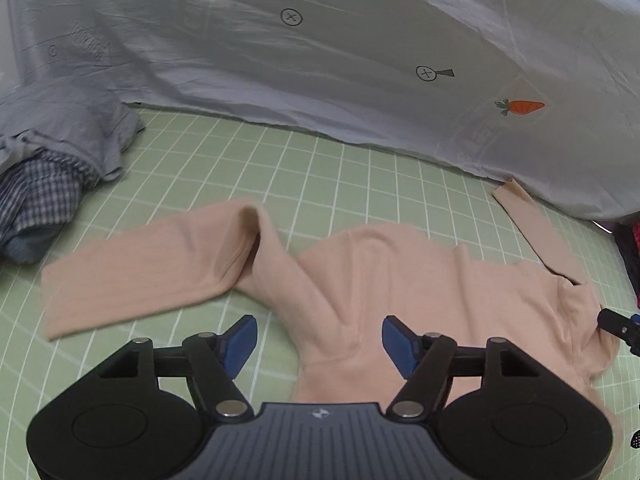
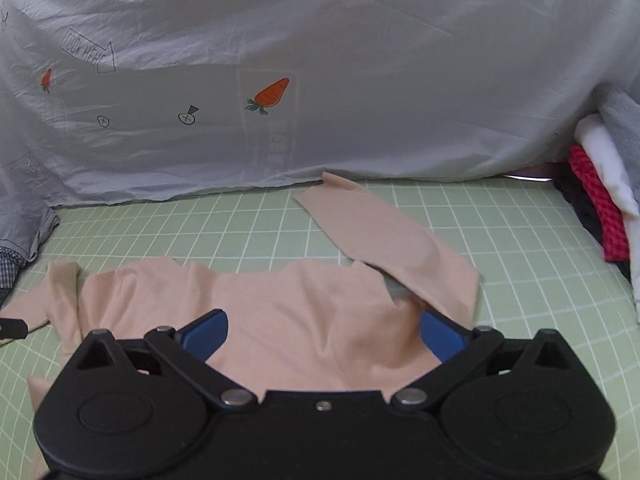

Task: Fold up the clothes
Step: 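Open both grippers and release the shirt hem onto the mat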

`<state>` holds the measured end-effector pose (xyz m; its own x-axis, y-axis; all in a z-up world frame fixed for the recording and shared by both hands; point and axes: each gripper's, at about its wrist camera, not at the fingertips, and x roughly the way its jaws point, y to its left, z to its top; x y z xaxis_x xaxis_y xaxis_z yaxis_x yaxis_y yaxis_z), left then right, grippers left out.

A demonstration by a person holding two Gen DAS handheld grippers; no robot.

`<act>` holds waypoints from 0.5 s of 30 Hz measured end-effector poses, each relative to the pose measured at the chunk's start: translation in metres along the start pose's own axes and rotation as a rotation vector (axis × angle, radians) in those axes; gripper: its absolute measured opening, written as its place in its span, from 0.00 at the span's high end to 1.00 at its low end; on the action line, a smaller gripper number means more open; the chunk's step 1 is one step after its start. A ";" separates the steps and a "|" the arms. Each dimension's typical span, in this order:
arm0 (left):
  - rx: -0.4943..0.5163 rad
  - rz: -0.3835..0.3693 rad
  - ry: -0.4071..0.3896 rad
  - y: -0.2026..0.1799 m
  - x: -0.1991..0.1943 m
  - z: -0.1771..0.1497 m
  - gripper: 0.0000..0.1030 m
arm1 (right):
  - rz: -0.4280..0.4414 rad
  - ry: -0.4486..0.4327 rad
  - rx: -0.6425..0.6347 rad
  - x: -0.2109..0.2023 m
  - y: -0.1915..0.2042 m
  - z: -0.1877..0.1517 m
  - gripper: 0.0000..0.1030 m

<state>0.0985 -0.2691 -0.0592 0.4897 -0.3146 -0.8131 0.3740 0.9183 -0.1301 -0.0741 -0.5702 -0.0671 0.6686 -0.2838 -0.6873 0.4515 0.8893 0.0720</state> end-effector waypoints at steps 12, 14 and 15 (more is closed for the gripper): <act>0.111 -0.040 0.092 -0.017 0.103 0.041 0.45 | -0.019 0.152 -0.037 0.097 -0.006 0.023 0.53; 0.132 -0.036 0.103 -0.020 0.110 0.040 0.53 | -0.005 0.179 -0.058 0.103 -0.006 0.022 0.61; 0.140 -0.033 0.106 -0.021 0.113 0.040 0.54 | 0.003 0.192 -0.067 0.106 -0.006 0.022 0.68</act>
<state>0.1772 -0.3333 -0.1257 0.3927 -0.3102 -0.8658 0.4983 0.8630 -0.0832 0.0066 -0.6136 -0.1247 0.5423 -0.2135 -0.8126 0.4049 0.9139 0.0301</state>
